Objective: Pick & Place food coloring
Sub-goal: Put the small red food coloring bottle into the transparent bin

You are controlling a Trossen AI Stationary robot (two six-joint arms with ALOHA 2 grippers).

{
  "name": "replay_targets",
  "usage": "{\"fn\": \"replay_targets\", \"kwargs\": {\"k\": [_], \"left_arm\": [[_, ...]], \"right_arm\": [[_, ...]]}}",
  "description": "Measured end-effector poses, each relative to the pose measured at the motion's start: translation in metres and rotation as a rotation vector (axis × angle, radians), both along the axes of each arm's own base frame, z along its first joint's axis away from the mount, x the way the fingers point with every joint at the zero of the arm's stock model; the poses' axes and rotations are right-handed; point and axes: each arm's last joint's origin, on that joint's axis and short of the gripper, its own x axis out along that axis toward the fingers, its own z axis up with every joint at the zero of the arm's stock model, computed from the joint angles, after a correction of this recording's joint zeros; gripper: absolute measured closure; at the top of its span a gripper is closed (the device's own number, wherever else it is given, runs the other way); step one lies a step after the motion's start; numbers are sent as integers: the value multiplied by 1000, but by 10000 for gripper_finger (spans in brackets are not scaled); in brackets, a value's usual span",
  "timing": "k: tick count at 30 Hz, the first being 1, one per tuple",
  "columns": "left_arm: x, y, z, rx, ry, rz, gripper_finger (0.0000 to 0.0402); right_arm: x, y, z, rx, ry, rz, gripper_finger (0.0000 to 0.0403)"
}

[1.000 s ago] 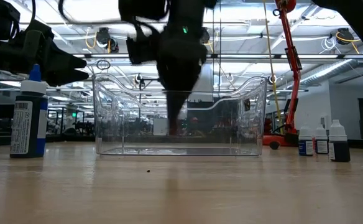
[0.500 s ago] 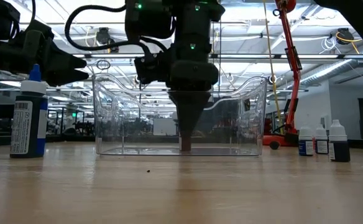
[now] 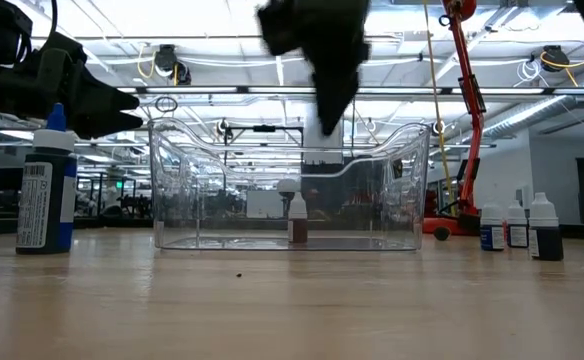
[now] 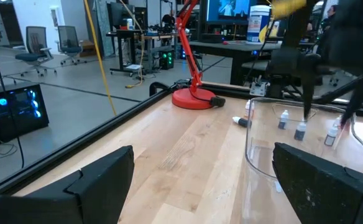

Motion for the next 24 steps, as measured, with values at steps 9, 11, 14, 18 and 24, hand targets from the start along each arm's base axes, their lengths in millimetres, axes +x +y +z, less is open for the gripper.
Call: {"fn": "replay_targets", "kwargs": {"k": [9, 11, 14, 18, 24], "left_arm": [[0, 0, 0, 0, 0, 0, 23], [0, 0, 0, 0, 0, 0, 23], [0, 0, 0, 0, 0, 0, 23], [0, 0, 0, 0, 0, 0, 23], [0, 0, 0, 0, 0, -1, 23]], "right_arm": [[-87, -23, 48, -295, -6, -593, 228], [-101, -30, 43, -275, -52, -730, 229], [-118, -40, 28, -217, -103, -875, 227], [-136, -57, 2, -72, -106, -1047, 220], [-145, -77, -41, 162, -75, -1224, 214]]}}
